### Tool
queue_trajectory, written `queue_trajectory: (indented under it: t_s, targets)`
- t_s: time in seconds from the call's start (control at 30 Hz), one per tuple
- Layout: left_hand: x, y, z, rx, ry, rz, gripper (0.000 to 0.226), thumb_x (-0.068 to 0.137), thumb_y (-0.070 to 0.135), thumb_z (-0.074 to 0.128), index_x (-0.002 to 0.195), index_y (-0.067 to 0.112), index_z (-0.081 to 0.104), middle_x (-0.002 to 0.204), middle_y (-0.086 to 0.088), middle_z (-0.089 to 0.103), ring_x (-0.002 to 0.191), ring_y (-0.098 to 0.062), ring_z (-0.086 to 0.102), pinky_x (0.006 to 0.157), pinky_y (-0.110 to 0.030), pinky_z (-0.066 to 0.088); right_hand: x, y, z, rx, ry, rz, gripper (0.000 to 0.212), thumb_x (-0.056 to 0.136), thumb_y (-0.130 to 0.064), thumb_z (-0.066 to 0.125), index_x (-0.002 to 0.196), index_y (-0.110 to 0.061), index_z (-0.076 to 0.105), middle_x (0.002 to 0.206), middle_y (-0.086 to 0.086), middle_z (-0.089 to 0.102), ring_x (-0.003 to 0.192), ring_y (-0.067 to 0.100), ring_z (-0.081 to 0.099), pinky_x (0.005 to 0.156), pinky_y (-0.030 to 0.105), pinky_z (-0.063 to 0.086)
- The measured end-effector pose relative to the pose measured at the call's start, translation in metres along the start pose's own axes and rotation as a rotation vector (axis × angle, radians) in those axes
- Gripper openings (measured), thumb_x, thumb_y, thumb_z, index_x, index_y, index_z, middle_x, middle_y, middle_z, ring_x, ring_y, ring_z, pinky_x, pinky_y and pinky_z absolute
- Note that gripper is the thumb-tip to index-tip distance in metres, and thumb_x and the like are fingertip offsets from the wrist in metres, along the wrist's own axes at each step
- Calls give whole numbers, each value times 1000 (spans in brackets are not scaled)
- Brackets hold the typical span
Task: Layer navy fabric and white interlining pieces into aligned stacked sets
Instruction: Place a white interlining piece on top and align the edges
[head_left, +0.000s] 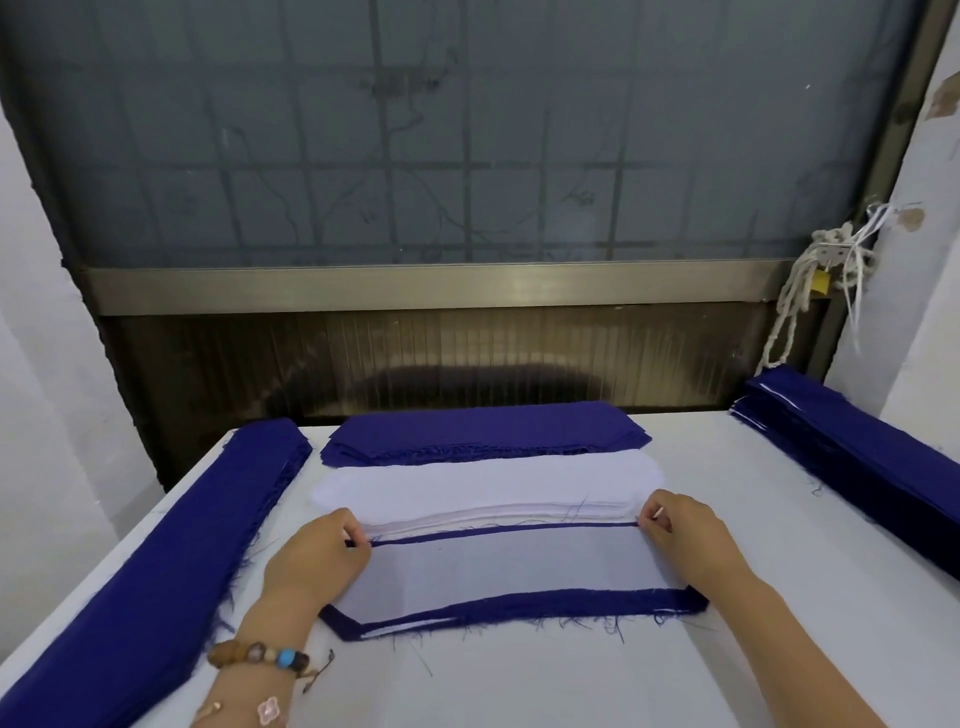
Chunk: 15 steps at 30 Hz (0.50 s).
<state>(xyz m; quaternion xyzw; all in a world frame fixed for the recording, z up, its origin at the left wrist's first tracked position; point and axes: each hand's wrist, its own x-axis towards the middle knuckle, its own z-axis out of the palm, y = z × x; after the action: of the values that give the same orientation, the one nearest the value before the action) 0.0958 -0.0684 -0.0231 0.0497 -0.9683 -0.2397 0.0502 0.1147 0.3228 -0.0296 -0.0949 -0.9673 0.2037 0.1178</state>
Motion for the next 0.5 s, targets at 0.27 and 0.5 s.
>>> queue_trajectory:
  t_s: [0.27,0.5]
  targets:
    - [23,56,6,-73,372,191,5,93,22,58,88,24,56,87,4,58,79,-14,54,64,-24,47,33,-53,15,93,165,-104,12,94,-17,58,106,-19,57,107,-1,56,94,12,53,83,17,45]
    - [52,99,57,-112,226,302,10,97,25,53,106,28,58,102,6,59,88,-11,54,76,-26,51,54,-120,64,163,48,-292,14,94,-27,59,107,-23,62,105,-4,59,96,12,57,84,21,48]
